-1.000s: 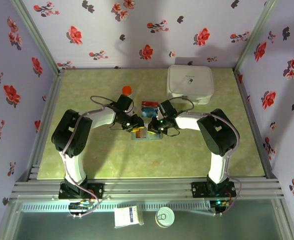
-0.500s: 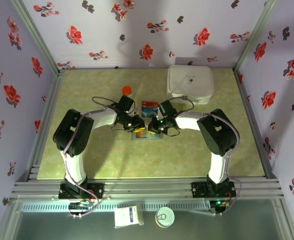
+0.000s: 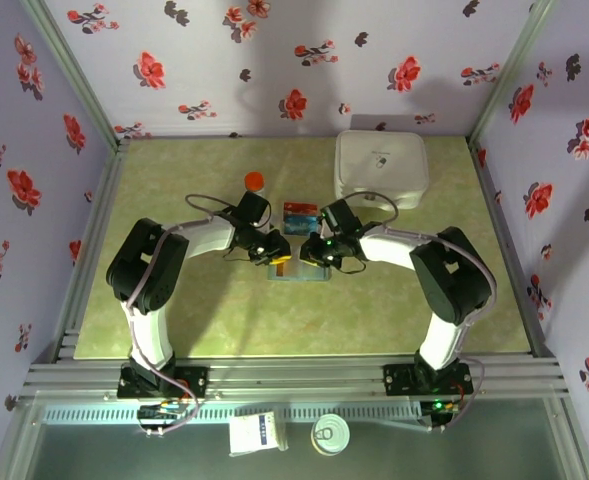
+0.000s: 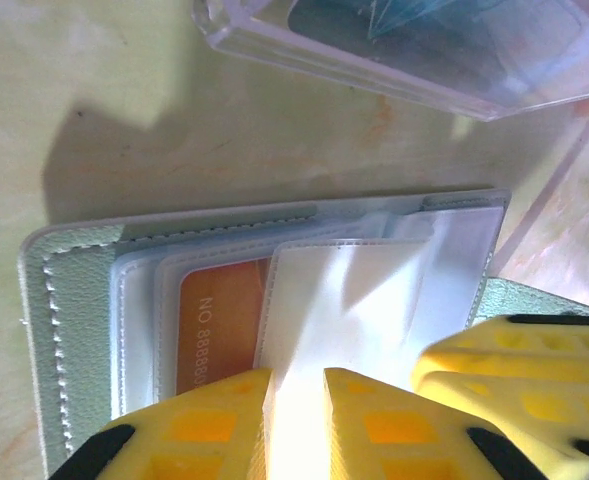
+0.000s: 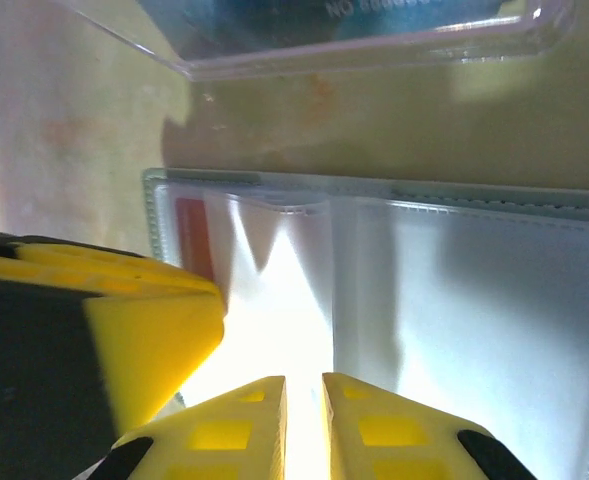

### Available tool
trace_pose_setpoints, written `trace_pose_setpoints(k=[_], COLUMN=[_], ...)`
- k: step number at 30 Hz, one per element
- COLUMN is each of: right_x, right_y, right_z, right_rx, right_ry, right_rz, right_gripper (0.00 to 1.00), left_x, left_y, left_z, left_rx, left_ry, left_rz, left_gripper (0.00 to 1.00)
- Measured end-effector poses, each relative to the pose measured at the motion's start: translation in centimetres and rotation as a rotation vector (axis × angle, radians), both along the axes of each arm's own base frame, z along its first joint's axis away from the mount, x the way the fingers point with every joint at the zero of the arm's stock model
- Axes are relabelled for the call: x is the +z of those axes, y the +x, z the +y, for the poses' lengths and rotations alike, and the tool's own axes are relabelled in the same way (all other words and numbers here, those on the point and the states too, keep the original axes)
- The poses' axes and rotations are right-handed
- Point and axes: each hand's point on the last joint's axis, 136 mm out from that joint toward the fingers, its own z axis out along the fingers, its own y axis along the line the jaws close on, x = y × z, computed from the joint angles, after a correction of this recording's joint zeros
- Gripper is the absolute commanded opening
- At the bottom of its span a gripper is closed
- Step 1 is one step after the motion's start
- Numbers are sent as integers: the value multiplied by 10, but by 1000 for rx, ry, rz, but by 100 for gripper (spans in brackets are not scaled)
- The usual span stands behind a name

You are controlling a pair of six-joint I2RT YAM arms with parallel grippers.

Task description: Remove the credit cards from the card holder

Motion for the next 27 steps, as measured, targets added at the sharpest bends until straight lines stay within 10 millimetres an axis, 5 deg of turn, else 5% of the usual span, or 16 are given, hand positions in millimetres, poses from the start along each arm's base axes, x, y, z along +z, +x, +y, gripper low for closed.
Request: trace_pose_setpoints(k=[11,18,27], right_x=[6,-12,-21], right_y=[-6,-14,-17], right_z=[0,17,11], right_rx=[11,49,43], right_ry=[17,69,-1], right_rz=[23,90,109], right_gripper=[12,11,10], left_x=[2,2,2], left_y=[-1,-2,-2], left_z=[-3,-4,-4], left_rx=[-6,-9,-9], left_ry=[-11,-14,-16], left_rz=[5,6,4], left_gripper=[20,20,20])
